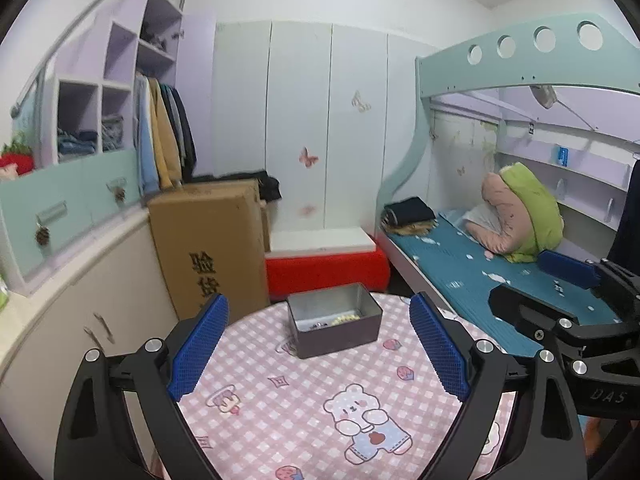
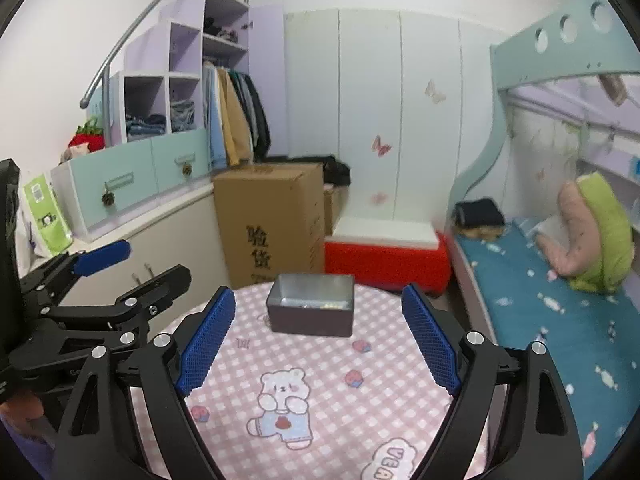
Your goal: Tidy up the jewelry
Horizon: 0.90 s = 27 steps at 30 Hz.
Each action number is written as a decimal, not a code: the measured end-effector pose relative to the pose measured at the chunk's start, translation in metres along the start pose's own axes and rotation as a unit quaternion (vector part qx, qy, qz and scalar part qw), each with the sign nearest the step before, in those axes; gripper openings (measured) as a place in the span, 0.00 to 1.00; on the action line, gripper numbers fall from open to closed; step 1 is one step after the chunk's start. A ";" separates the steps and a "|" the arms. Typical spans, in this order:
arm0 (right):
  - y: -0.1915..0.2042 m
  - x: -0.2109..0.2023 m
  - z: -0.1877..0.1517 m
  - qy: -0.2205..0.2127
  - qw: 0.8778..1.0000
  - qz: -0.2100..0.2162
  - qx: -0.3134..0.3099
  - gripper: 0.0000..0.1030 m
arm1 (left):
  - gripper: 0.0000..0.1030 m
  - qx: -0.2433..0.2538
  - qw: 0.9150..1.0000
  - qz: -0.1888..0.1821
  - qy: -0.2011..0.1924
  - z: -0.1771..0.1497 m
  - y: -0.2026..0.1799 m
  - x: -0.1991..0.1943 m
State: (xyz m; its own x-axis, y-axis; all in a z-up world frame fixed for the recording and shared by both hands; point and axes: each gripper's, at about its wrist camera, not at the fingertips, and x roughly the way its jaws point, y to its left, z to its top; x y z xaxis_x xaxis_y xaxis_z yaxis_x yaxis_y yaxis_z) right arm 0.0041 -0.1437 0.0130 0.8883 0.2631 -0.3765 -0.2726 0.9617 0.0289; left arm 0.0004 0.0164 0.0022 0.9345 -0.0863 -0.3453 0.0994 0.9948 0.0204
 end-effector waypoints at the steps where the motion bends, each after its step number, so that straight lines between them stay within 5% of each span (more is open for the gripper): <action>1: 0.001 -0.005 0.000 -0.005 1.000 -0.003 -0.001 0.80 | 0.87 0.003 1.000 0.004 -0.006 0.000 -0.002 -0.005; 14: 0.000 -0.053 -0.001 -0.056 0.998 -0.029 -0.002 0.83 | 0.87 0.009 0.997 0.036 -0.073 0.002 -0.020 -0.048; 27: -0.004 -0.054 -0.002 -0.054 0.998 -0.027 0.006 0.83 | 0.87 0.009 0.996 0.041 -0.084 0.001 -0.023 -0.052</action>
State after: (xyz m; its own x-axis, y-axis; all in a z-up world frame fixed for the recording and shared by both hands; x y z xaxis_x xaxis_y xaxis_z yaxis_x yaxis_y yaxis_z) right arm -0.0440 -0.1615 0.0310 0.9364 0.2170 -0.2757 -0.2195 0.9754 0.0219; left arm -0.0504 -0.0025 0.0203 0.9837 -0.0139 -0.1790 0.0250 0.9979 0.0602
